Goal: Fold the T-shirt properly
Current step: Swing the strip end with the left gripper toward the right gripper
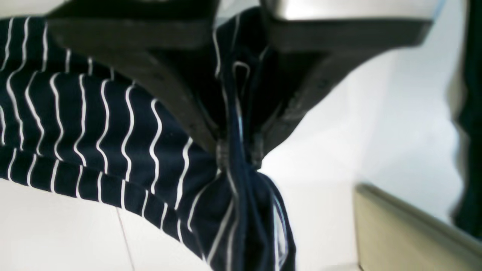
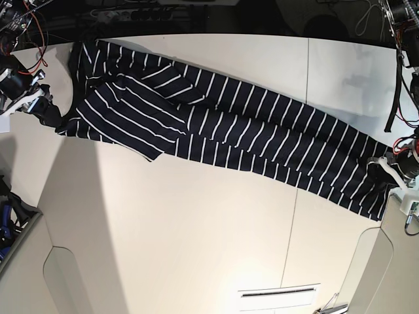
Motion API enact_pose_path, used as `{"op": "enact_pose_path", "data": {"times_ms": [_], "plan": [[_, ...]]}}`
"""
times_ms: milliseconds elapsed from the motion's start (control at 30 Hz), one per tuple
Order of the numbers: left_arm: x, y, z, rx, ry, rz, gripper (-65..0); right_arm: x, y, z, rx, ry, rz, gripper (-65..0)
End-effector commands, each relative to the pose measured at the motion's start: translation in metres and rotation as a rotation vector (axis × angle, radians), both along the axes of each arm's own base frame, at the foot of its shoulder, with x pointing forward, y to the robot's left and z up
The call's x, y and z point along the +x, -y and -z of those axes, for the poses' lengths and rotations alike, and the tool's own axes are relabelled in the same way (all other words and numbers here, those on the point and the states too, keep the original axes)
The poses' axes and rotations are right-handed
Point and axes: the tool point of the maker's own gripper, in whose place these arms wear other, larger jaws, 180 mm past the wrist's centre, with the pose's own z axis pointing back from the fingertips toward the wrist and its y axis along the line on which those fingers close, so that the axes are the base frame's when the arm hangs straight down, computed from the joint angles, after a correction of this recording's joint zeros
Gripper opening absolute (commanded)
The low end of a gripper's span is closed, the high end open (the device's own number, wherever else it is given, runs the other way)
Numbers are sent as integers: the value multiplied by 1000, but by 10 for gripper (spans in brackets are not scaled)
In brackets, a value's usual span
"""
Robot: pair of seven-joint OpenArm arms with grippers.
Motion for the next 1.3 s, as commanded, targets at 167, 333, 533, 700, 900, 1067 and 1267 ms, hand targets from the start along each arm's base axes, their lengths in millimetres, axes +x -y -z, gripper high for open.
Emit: {"op": "enact_pose_path", "data": {"times_ms": [167,333,533,700,900,1067,1267], "plan": [[12,-2,-34,1,54,9,-650,8,6,-15,-18,58,3,-650],[10,41,-33,12,18,125,-650,8,6,-15,-20,59,4,-650],[-7,121,-24,19,6,338,-650,6,9,-11,-43,38,6,-587],[-31,187,3,-78,-35,453,-650,6,9,-10,-49,33,7,-468],[-45,244,18,-199,-59,519,-650,5,9,-9,-49,29,6,-447],[-49,261,20,-241,-65,541,-650,3,10,-5,-63,12,7,-294],[-55,276,20,-269,-63,588,-515,2,10,-4,-65,6,6,-283]]}}
